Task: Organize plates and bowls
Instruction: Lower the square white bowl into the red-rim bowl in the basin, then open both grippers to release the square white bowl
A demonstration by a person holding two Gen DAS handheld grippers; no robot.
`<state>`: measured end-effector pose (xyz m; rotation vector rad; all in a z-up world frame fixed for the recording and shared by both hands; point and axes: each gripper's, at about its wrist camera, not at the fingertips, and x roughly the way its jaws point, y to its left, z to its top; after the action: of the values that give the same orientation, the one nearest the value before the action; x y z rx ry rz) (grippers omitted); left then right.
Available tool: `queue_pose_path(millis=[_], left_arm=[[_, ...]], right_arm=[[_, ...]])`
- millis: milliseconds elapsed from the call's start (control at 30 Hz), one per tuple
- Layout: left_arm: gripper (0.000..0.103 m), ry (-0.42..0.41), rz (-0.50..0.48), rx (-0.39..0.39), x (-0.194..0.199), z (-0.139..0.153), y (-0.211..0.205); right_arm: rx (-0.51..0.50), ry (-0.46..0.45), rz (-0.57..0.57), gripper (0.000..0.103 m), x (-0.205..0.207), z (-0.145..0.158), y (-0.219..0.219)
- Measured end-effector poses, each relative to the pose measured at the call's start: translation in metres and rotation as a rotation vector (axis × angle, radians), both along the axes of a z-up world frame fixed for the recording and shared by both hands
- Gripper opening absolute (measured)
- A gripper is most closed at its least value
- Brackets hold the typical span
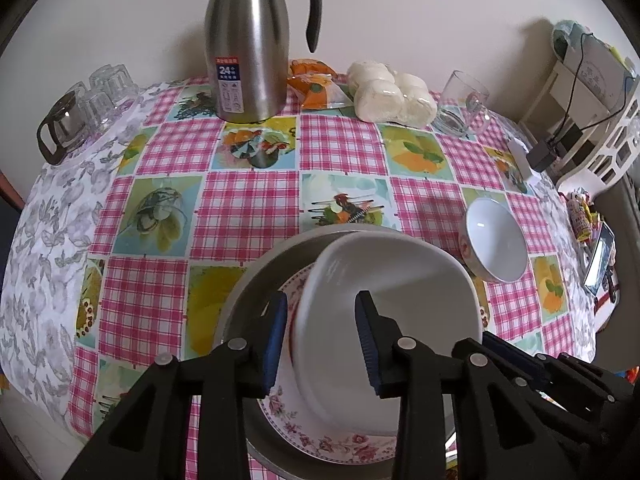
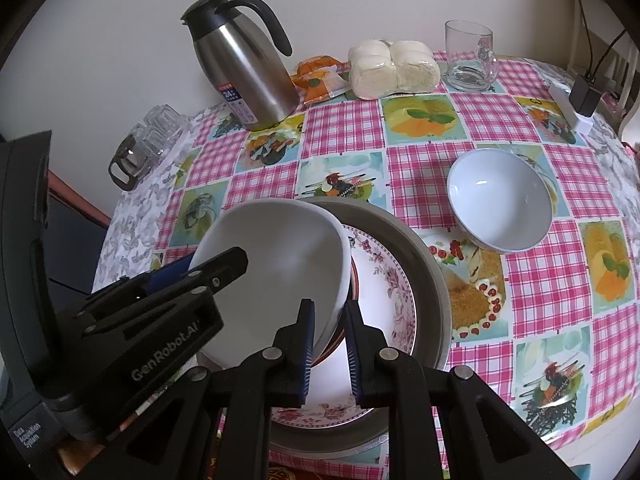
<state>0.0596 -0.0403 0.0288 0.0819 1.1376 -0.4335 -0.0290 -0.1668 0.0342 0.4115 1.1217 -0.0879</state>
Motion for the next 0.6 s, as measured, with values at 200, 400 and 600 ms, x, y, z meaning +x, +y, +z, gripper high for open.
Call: queue_pose_path(millis=[200,400,600], left_arm=[[0.043,-0.023,0.02,-0.016,0.0,0.007,0.005],[0.053,-0.055,0.042,-0.04,0.0,0.017,0.011],[0.064,-0.057,0.071,-0.034,0.002,0.018,0.015]], right_arm=[[0.004,-0.011,-0.016,0.018,-0.001,0.003,-0.004],[-0.009,-0.058,-0.029,0.026,-0.005,0.016,-0.01],[-0.032,-0.091,-0.077,0.059,-0.008,0.023,-0.022]])
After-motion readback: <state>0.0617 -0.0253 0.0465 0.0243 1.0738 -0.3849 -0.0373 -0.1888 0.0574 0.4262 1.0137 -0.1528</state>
